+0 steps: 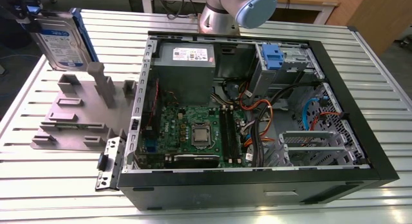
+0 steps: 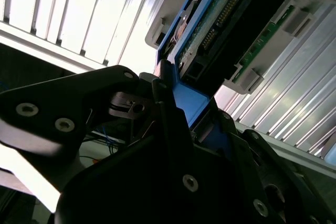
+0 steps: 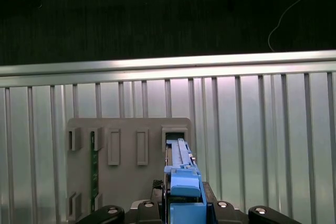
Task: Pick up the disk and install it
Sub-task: 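Pick up the disk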
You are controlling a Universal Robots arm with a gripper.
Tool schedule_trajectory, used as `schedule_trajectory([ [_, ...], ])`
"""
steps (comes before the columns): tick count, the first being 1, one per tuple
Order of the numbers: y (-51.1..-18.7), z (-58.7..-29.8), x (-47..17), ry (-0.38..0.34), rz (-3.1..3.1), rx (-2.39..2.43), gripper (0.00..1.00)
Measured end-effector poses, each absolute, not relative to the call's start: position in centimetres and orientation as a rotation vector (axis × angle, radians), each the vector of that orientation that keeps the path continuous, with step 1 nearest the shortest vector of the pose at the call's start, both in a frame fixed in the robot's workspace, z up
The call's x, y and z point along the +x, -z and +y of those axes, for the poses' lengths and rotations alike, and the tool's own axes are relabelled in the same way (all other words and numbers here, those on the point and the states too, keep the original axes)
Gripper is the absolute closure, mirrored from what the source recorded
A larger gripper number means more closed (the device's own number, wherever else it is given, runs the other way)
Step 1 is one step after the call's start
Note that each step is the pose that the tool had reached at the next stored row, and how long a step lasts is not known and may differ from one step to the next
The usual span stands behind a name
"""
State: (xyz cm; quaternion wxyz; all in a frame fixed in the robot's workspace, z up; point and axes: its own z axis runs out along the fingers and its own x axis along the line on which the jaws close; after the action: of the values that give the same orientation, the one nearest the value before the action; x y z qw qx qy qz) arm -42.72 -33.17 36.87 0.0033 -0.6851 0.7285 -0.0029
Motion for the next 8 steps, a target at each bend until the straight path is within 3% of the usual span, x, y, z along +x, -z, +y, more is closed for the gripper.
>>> schedule_trajectory([
  [8,-37.16,-33.17,-42.72,0.009,2.284,-2.148,0.64],
])
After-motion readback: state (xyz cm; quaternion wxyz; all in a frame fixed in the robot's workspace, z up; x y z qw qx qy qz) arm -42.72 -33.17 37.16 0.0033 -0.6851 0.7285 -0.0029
